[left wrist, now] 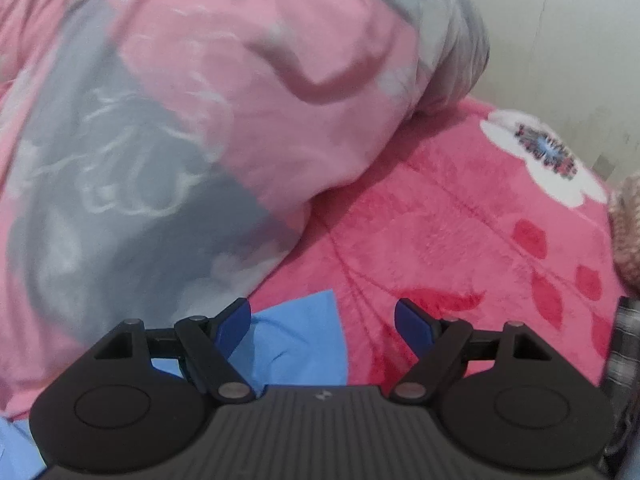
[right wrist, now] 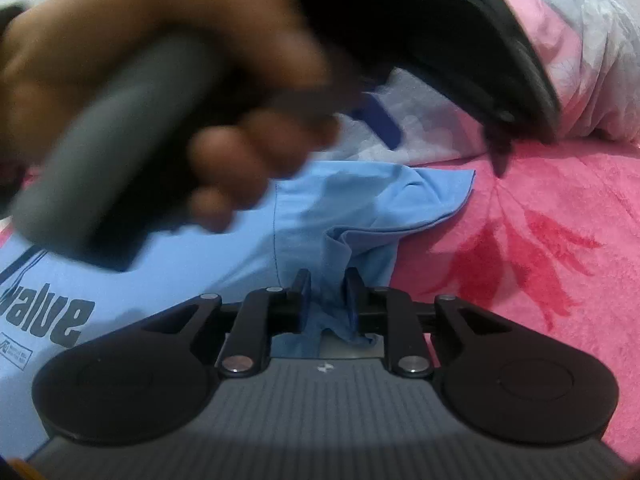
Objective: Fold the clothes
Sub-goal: 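Grasp the shirt hem with the left gripper while the right gripper grasps beside it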
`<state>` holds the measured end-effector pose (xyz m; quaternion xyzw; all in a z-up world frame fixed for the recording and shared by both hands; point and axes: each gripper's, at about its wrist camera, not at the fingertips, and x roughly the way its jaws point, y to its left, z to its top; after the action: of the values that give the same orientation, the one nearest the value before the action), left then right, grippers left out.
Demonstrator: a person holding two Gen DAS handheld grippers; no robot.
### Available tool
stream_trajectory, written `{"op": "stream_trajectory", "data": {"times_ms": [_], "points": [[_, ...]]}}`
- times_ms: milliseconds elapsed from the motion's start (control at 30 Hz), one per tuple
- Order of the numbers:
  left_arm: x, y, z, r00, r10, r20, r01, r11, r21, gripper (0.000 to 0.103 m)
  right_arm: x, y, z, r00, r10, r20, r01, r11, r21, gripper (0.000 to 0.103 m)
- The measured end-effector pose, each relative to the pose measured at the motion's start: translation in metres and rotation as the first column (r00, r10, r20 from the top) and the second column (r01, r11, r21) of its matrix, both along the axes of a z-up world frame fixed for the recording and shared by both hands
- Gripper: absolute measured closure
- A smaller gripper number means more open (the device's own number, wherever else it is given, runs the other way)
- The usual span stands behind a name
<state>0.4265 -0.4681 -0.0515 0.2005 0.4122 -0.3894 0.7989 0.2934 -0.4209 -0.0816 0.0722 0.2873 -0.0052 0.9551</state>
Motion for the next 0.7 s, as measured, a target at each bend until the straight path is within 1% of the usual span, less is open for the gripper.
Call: {"op": "stream_trajectory", "data": {"times_ms": [33,100,133,167,200,267,300,367,400,433,467,533,567,600,633,700], "points": [[0.001,-0.008,-0.004,1.000,-0.006,-0.003,0.006,1.000,0.023,0.026,-0.001,-0.001,0.000,1.000,0.000,0.001,0.000,1.000,0.004,0.086],[0.002,-0.022,-0.014,1.000,-0.017,-0.010,0.018,0.997,0.075,0.037,-0.002,-0.003,0.001,1.000,0.000,0.002,0.000,1.000,0.014,0.086],[0.002,-0.026,-0.020,1.000,-0.018,-0.013,0.019,0.994,0.108,0.041,-0.002,-0.005,0.001,1.000,0.000,0.003,0.000,1.000,0.019,0.086],[0.002,-0.028,-0.022,1.000,-0.011,-0.010,0.012,0.993,0.119,0.041,-0.003,-0.006,0.001,1.000,0.000,0.003,0.000,1.000,0.023,0.086],[0.003,-0.028,-0.022,1.000,-0.002,-0.010,0.003,0.994,0.110,0.042,-0.003,-0.006,0.001,1.000,0.000,0.001,0.000,1.000,0.026,0.086],[0.006,-0.024,-0.020,1.000,0.019,-0.019,-0.018,0.996,0.086,0.054,-0.004,-0.009,0.001,1.000,-0.001,0.002,0.001,0.999,0.039,0.086],[0.007,-0.020,-0.019,0.999,0.030,-0.024,-0.028,0.997,0.074,0.057,-0.005,-0.011,0.001,1.000,-0.002,0.003,0.002,0.999,0.045,0.086],[0.010,-0.014,-0.018,0.998,0.051,-0.034,-0.050,0.998,0.048,0.070,-0.006,-0.013,0.002,1.000,-0.003,0.004,0.003,0.999,0.051,0.085],[0.011,-0.010,-0.017,0.997,0.062,-0.039,-0.060,0.998,0.035,0.074,-0.007,-0.013,0.002,1.000,-0.003,0.005,0.002,0.999,0.053,0.085],[0.013,-0.007,-0.016,0.996,0.072,-0.045,-0.071,0.997,0.022,0.086,-0.008,-0.014,0.003,1.000,-0.002,0.009,0.001,0.999,0.054,0.085],[0.014,-0.004,-0.016,0.995,0.083,-0.050,-0.082,0.997,0.010,0.096,-0.010,-0.015,0.003,1.000,-0.001,0.013,0.000,0.998,0.057,0.085],[0.019,0.003,-0.014,0.992,0.107,-0.068,-0.109,0.994,-0.018,0.100,-0.014,-0.019,0.005,1.000,-0.003,0.029,0.001,0.997,0.073,0.086],[0.021,0.007,-0.012,0.990,0.121,-0.078,-0.124,0.992,-0.035,0.100,-0.016,-0.021,0.006,0.999,-0.005,0.037,0.002,0.997,0.083,0.087],[0.023,0.011,-0.009,0.987,0.137,-0.087,-0.142,0.988,-0.056,0.101,-0.018,-0.023,0.007,0.999,-0.008,0.046,0.004,0.996,0.091,0.091],[0.025,0.017,-0.004,0.983,0.155,-0.095,-0.162,0.983,-0.081,0.101,-0.021,-0.025,0.008,0.998,-0.012,0.056,0.007,0.995,0.097,0.096],[0.029,0.037,0.009,0.975,0.196,-0.101,-0.209,0.968,-0.141,0.101,-0.026,-0.029,0.012,0.997,-0.020,0.079,0.012,0.995,0.103,0.097]]}}
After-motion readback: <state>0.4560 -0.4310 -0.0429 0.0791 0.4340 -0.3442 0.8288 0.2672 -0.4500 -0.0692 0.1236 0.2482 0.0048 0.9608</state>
